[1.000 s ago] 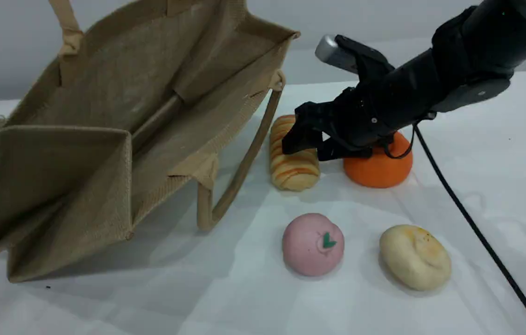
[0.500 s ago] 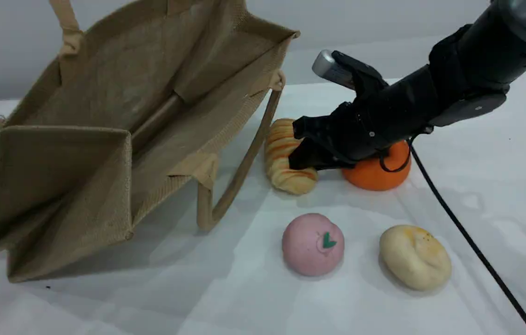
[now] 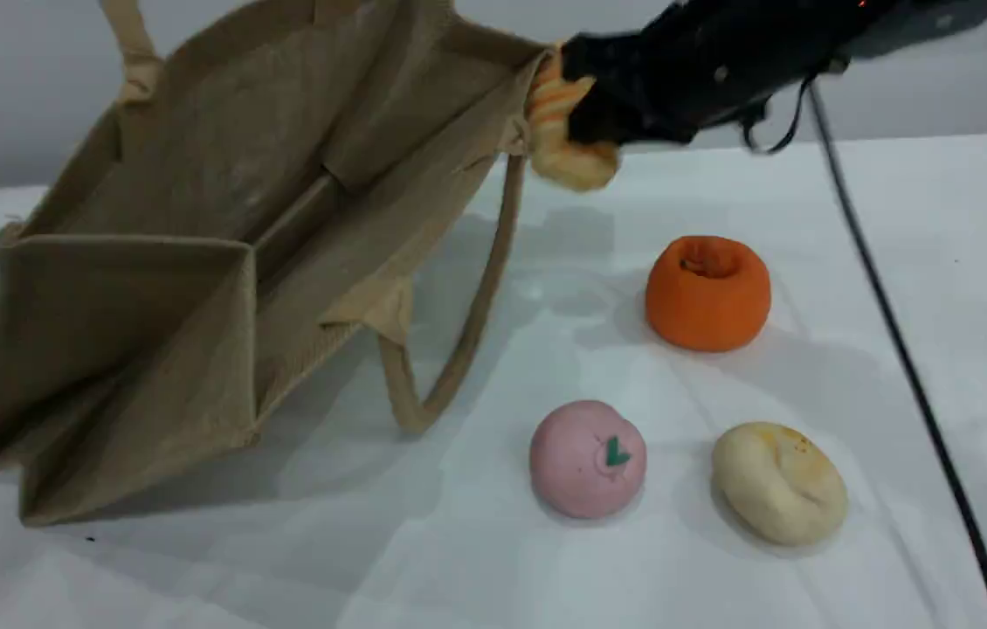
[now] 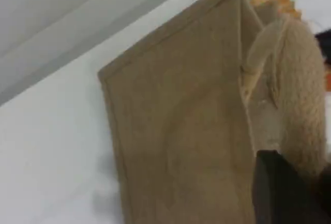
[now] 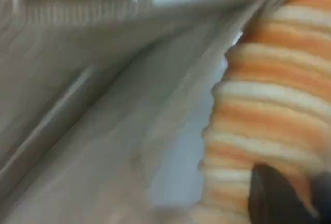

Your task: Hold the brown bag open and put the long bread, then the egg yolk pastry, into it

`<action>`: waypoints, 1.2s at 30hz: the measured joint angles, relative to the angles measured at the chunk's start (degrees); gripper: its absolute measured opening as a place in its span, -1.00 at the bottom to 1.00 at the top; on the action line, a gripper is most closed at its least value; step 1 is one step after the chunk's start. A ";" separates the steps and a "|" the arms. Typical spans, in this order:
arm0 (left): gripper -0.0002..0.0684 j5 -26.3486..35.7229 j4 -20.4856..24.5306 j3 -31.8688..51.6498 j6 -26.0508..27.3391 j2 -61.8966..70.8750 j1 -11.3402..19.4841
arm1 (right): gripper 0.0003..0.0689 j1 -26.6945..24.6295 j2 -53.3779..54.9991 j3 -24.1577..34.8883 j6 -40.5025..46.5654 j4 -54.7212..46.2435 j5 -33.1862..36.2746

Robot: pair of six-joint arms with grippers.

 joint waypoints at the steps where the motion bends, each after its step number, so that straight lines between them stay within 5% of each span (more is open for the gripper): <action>1: -0.74 0.00 -0.55 0.00 0.35 0.00 0.00 | -0.84 -0.34 -0.82 0.07 -0.05 0.00 -2.07; 8: -0.74 -0.01 -4.20 0.17 3.03 0.00 0.00 | -0.84 -3.20 -8.25 0.07 3.73 -6.60 -5.06; 18: -0.74 -0.06 -5.16 0.17 6.32 2.49 0.00 | -0.86 -5.60 -17.63 0.55 20.93 -30.52 18.17; 27: -0.74 -0.11 -5.50 0.06 7.69 2.92 0.00 | -0.86 -5.60 -18.02 0.62 31.56 -41.34 35.39; 36: -0.74 -0.11 -5.42 0.06 7.69 2.92 0.00 | -0.87 0.96 -18.02 0.62 34.75 -45.95 36.28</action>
